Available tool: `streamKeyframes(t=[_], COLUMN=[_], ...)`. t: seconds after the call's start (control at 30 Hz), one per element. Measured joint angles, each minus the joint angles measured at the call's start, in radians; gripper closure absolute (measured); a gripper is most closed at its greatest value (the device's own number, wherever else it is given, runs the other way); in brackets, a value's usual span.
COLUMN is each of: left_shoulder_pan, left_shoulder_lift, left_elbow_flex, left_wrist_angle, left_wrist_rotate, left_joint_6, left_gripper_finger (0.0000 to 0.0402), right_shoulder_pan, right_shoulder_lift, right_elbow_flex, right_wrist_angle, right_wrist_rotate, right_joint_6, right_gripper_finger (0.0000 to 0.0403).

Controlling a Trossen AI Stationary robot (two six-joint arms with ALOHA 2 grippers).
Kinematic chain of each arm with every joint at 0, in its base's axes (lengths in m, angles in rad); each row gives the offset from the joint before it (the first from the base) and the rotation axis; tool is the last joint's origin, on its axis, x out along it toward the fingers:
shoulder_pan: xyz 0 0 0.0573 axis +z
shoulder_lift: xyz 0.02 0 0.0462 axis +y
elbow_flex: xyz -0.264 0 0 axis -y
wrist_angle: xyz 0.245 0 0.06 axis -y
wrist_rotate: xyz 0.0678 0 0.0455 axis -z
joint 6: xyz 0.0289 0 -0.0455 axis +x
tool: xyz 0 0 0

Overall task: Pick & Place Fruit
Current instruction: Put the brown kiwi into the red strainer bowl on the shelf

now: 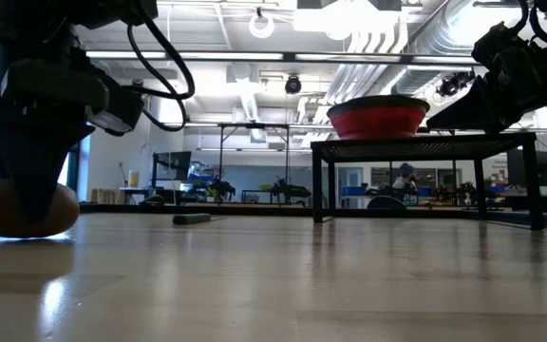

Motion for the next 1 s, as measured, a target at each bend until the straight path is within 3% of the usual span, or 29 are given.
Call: streamKeyframes(t=[0.67, 1.0], left_shoulder_pan=[0.000, 0.000], left_shoulder_lift=[0.000, 0.000], left_elbow_flex=[0.000, 0.000], left_wrist_angle=[0.009, 0.132], left_wrist_rotate=[-0.007, -0.056], left_joint_6=[0.056, 0.103], left_gripper_finger=[0.0155, 0.0155], right_shoulder_pan=[0.000, 0.000], right_shoulder_lift=[0.000, 0.000], right_elbow_flex=[0.000, 0.001], right_wrist_angle=[-0.001, 0.000], right_wrist_rotate=[-0.003, 0.000], right_joint_6=[-0.004, 0.003], right_gripper_finger=[0.0400, 0.0400])
